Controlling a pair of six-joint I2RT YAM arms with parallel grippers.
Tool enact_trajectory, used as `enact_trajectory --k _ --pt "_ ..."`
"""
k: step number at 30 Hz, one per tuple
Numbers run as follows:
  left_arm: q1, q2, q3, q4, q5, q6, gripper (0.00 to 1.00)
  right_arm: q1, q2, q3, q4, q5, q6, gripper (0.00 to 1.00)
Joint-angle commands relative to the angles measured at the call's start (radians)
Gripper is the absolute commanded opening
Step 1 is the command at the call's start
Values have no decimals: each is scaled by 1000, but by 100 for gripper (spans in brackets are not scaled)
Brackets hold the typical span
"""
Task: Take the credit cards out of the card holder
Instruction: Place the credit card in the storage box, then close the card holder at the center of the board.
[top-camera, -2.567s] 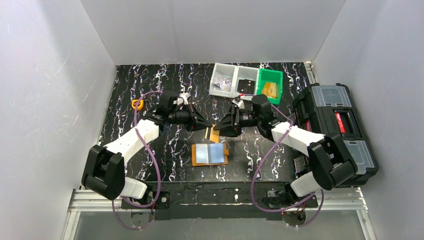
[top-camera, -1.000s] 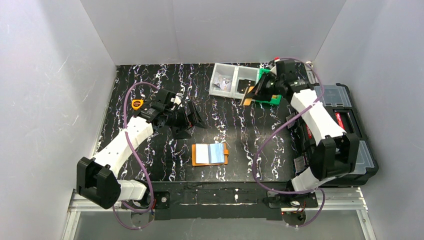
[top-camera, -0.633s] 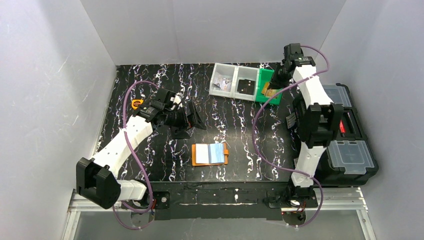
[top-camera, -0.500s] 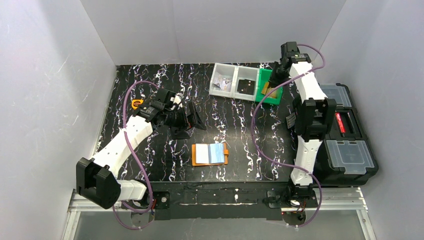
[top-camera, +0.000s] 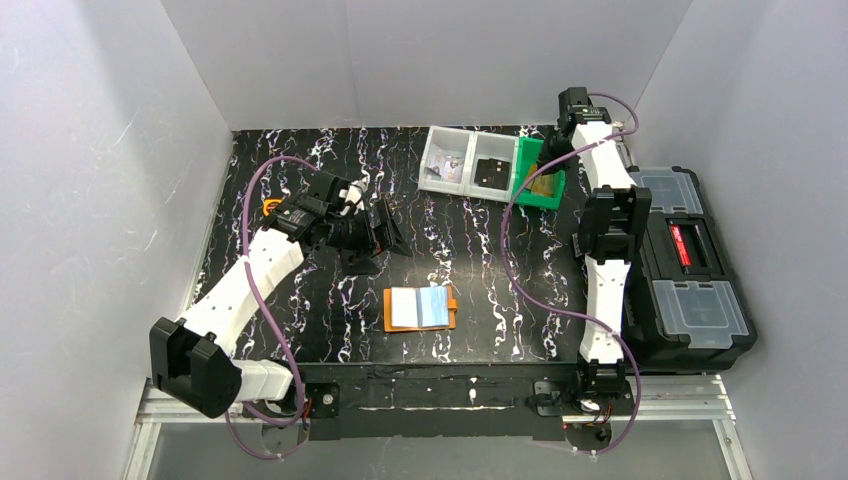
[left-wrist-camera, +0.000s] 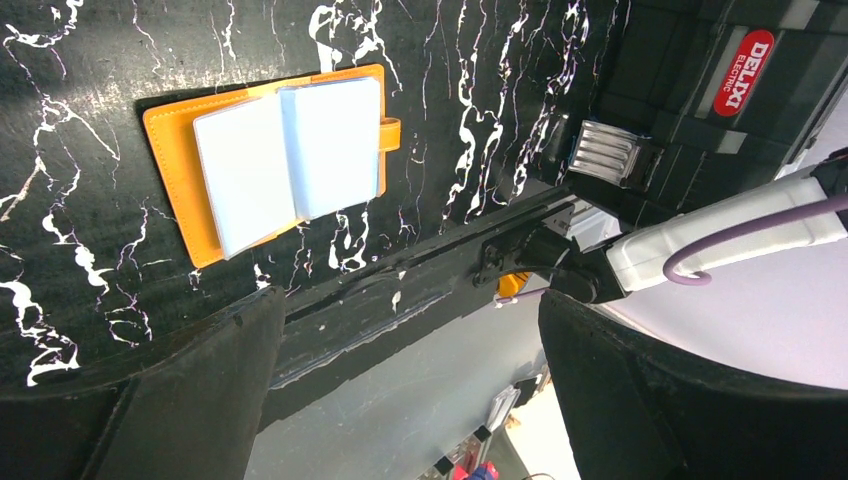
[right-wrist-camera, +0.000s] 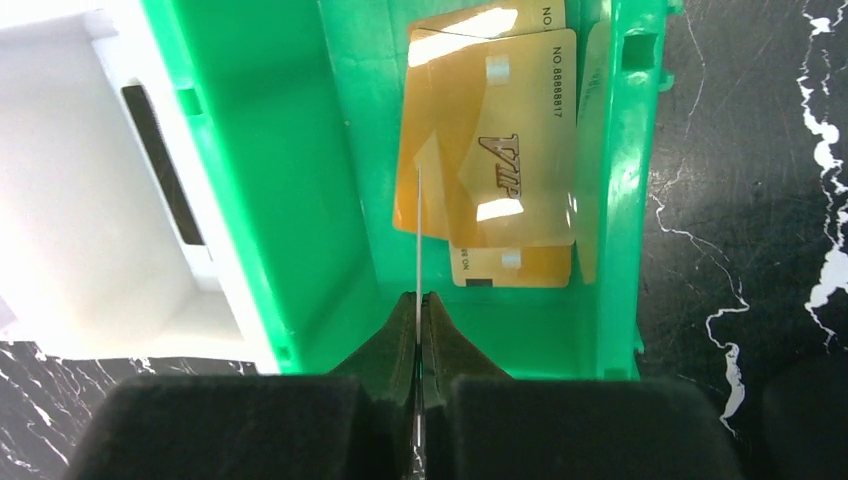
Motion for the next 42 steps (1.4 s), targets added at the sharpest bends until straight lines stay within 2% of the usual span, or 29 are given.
enact_trajectory --k 1,3,8,11,15,20,23,28,33,37,42 --pt "5 -5 43 -35 3 16 98 -9 31 53 19 -34 -12 1" --pt "5 -3 48 -37 3 16 98 -13 42 65 27 -43 -12 3" --pt "5 -10 47 -41 0 15 98 -14 48 104 30 -54 0 32" --pt "5 -17 44 -41 -1 12 98 -15 26 105 38 -55 9 46" --pt "5 -21 46 -42 -2 12 98 -14 -4 107 40 -60 15 54" --pt "5 -21 49 -46 -5 16 98 -15 -58 107 13 -56 28 59" --pt "5 -22 52 -49 -12 23 98 -15 -121 70 -17 -52 60 66" --pt "5 -14 55 -62 -29 41 98 -2 -336 -202 49 -59 116 80" --pt "5 -10 44 -62 -38 51 98 35 -568 -482 117 -43 135 90" --pt "5 -8 22 -62 -53 54 98 64 -757 -721 183 -75 159 93" --pt "5 -16 -17 -56 -82 51 98 135 -919 -911 206 -78 180 95"
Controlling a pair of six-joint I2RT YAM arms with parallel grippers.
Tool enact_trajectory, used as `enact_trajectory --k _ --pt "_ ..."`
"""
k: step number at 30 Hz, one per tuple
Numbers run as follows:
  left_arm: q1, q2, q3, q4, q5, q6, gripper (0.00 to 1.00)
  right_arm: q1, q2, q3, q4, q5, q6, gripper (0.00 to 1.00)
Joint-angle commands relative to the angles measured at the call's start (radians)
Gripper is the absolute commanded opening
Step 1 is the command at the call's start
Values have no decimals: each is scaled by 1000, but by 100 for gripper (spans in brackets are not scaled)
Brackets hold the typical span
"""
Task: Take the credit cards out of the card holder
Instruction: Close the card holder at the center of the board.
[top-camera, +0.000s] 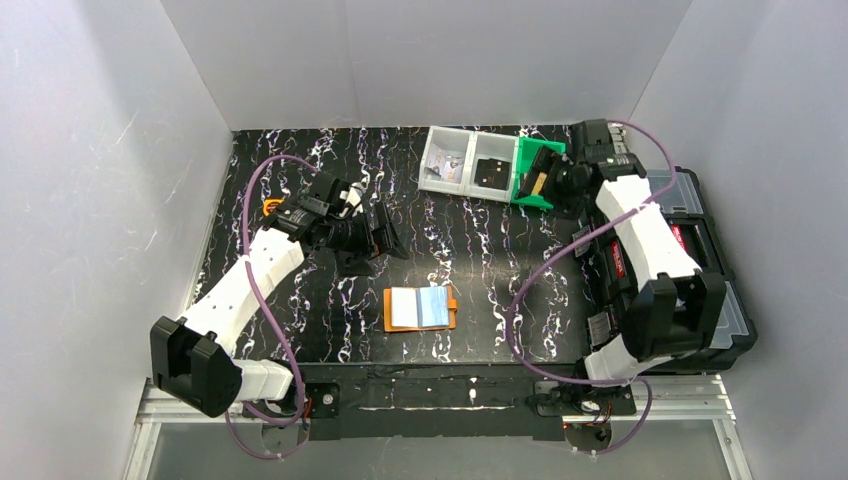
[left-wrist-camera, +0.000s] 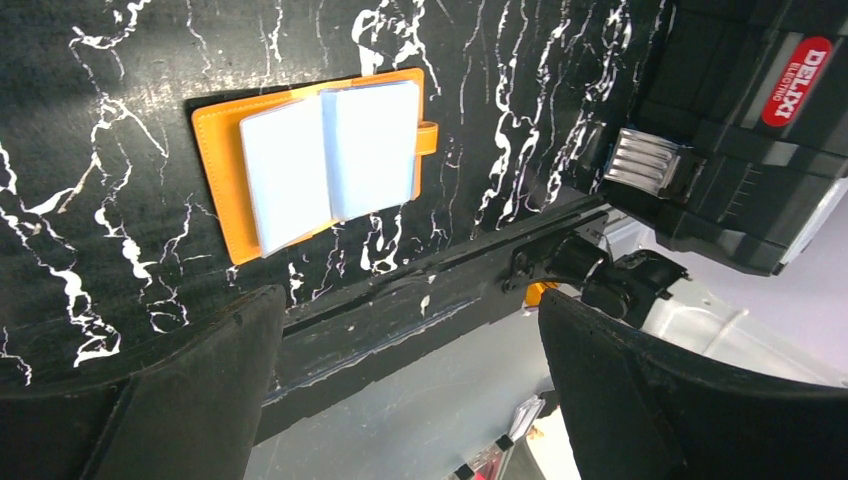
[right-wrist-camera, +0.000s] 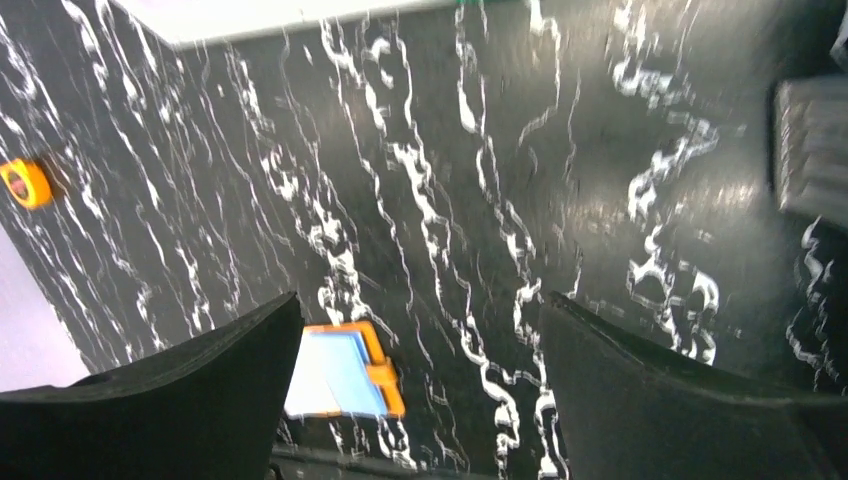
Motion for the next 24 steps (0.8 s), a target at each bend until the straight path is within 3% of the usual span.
enact_trajectory --k 1,8,15,24 --pt "5 -21 -37 -21 -44 13 98 71 -123 -132 64 -21 37 95" --pt "5 -32 -104 -58 -145 22 98 369 -240 -315 118 8 149 95" --pt "6 -31 -224 -19 -160 12 97 623 -155 -385 158 54 251 93" --pt "6 39 -341 125 -73 -1 72 693 -33 -417 203 49 250 81"
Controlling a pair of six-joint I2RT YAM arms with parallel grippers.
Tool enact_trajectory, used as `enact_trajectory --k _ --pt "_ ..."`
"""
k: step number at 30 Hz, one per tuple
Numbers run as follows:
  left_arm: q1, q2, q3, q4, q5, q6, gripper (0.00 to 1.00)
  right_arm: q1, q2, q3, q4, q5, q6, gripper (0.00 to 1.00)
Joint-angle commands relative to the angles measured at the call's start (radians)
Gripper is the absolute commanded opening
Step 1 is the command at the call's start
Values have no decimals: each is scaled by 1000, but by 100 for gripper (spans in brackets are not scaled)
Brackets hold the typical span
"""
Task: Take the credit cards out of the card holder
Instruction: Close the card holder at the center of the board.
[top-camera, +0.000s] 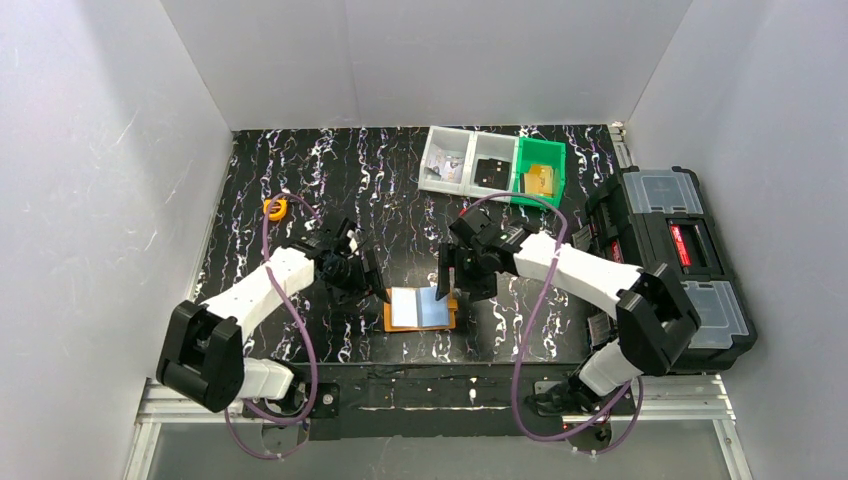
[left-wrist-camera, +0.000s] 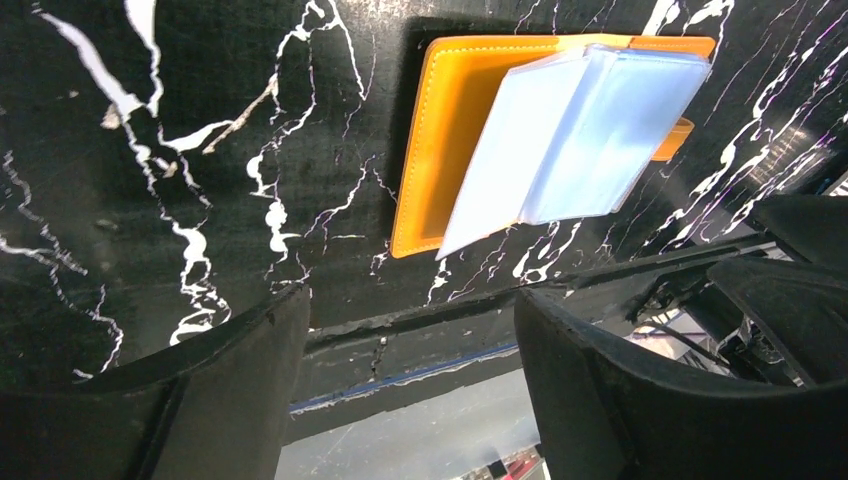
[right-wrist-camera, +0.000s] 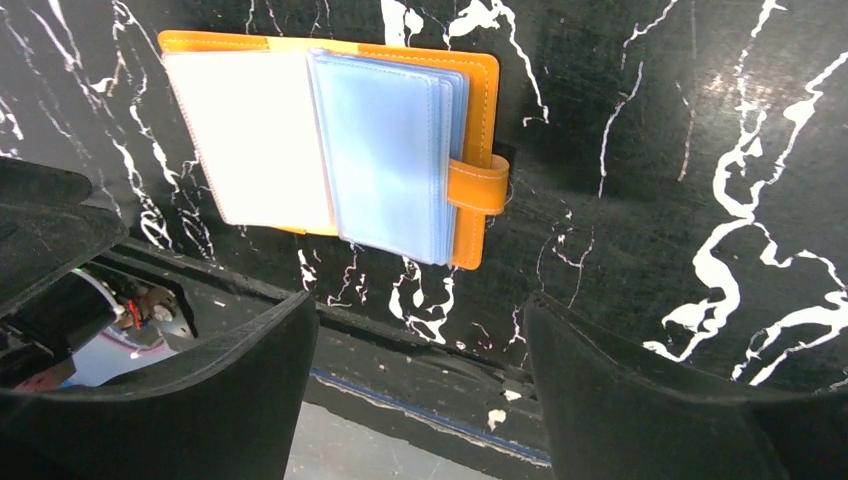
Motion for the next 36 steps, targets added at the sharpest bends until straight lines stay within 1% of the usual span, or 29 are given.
enact_trajectory --k 1,6,17,26,31,36 --pt "5 38 -37 97 70 -6 71 20 46 5 46 15 11 80" --pt "5 124 -58 166 118 -9 69 31 102 4 55 19 6 73" --pt "5 219 -90 274 194 -4 66 31 157 -20 73 46 -1 50" --pt "6 258 -97 306 231 -4 60 32 197 -41 91 50 7 41" --pt "6 267 -96 317 242 -9 57 31 210 -48 92 59 11 40" --pt "6 269 -96 325 250 -15 53 29 209 -71 102 60 25 35"
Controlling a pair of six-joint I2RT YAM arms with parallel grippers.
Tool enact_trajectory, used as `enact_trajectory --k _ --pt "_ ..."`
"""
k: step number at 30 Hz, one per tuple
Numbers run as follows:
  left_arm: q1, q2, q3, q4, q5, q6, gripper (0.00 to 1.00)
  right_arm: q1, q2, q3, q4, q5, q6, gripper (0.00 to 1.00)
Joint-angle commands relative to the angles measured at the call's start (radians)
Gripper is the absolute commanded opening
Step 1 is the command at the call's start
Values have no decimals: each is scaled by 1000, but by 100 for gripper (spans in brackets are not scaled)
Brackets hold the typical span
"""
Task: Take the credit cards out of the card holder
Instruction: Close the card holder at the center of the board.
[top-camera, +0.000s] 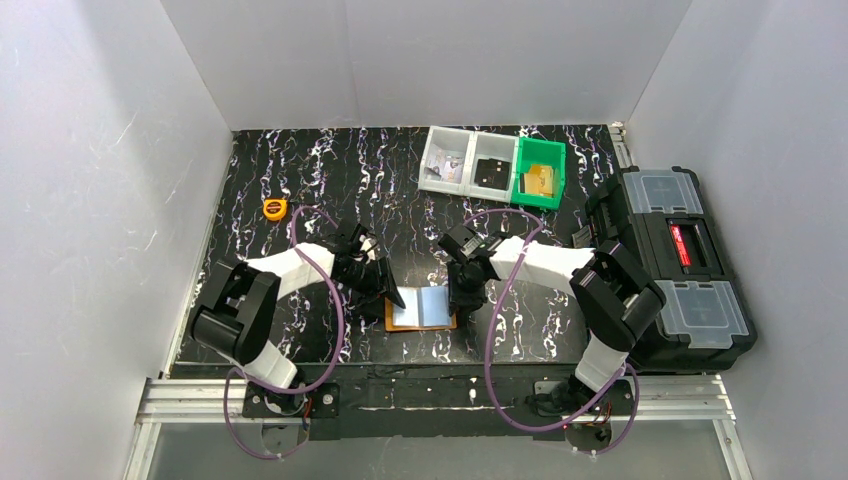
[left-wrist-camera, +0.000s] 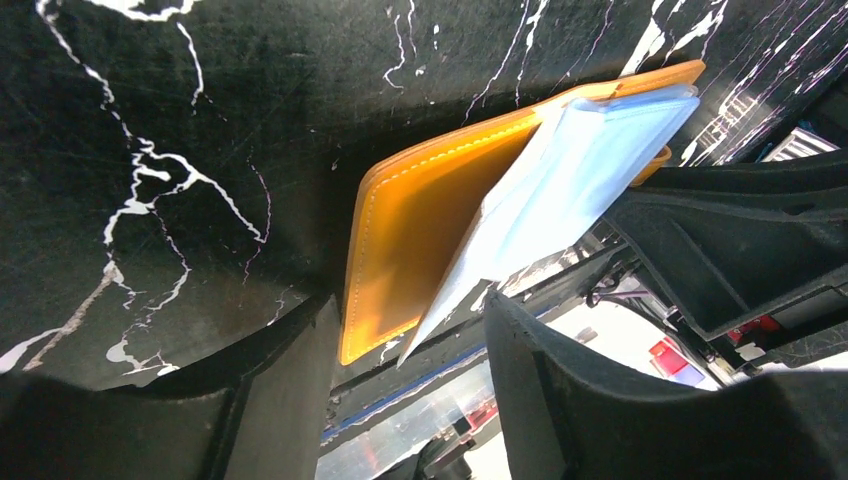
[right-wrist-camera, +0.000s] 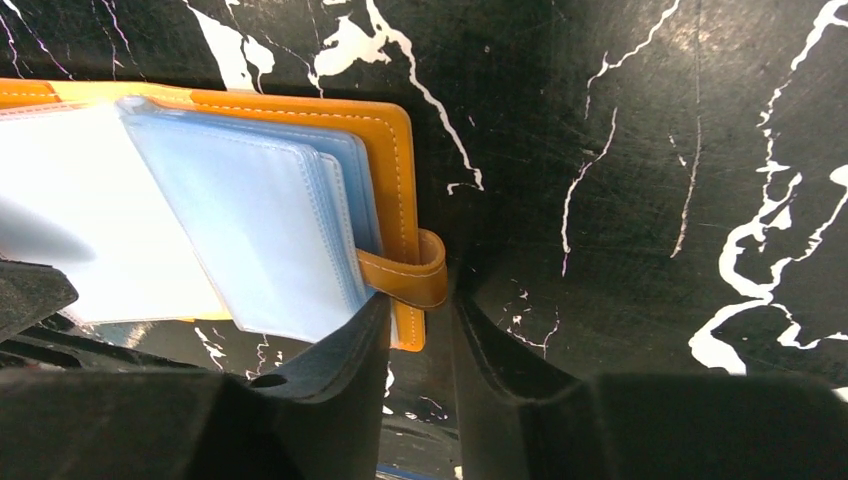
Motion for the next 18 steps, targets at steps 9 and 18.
enact_trajectory --k 9,18 --pt "-10 -114 0 39 79 -85 40 2 42 -5 40 -20 16 20" --pt "-88 -136 88 45 80 -135 45 3 66 25 96 -96 21 19"
